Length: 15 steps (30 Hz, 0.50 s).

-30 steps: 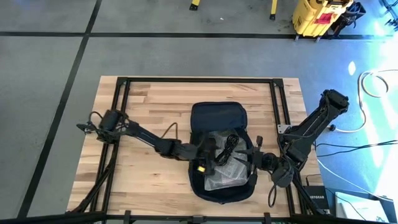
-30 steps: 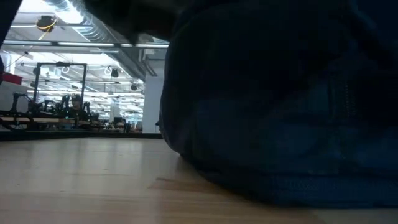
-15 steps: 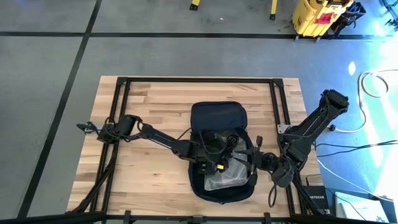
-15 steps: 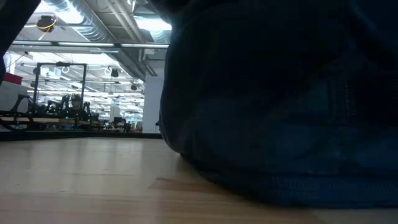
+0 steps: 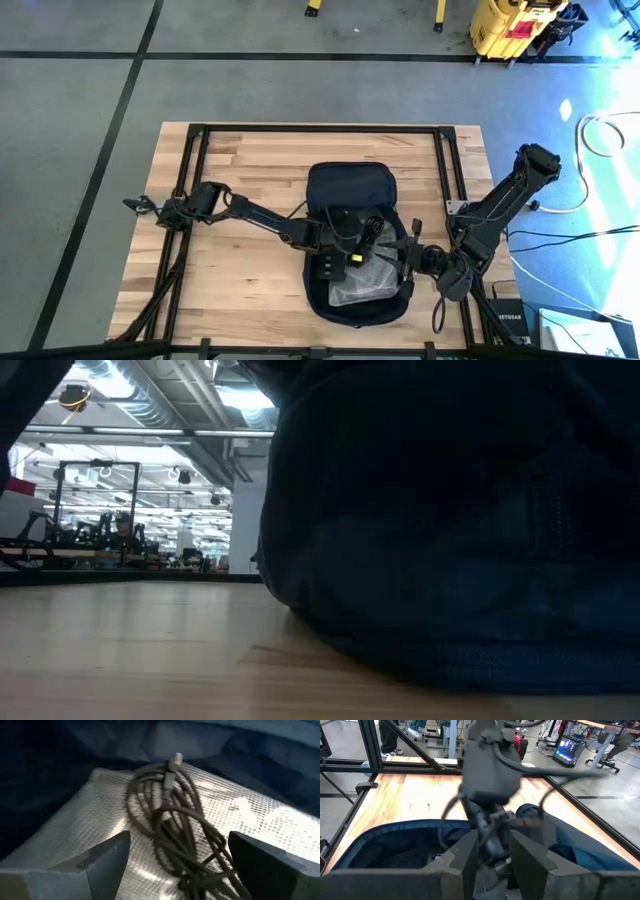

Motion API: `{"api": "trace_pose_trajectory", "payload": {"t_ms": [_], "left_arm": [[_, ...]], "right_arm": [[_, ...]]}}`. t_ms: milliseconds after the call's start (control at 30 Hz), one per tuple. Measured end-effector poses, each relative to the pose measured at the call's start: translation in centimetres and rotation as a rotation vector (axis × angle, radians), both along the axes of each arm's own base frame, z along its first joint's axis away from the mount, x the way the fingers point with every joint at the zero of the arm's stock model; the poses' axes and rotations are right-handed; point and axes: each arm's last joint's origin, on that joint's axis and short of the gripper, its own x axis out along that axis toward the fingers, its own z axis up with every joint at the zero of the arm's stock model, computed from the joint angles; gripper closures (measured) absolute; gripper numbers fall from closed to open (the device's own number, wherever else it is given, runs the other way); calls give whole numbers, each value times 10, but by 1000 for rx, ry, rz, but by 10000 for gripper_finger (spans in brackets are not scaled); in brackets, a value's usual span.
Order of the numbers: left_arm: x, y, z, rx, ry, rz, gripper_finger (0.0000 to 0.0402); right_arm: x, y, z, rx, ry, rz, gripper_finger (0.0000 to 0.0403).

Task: Unpack backpack
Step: Remove the black charger cable from the black backpack

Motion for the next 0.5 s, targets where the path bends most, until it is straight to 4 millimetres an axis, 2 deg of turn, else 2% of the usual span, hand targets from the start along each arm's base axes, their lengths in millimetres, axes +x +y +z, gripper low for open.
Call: {"api": "trace_pose_trajectory", "payload": {"t_ms": [233,500], "left_arm": [[16,-14,-13,-8,46,-46,80],[15,-13,-18,-21,79,-30,85]], "right_arm": [[0,0,0,2,1,2,308],[0,0,0,3,1,2,308]]}}
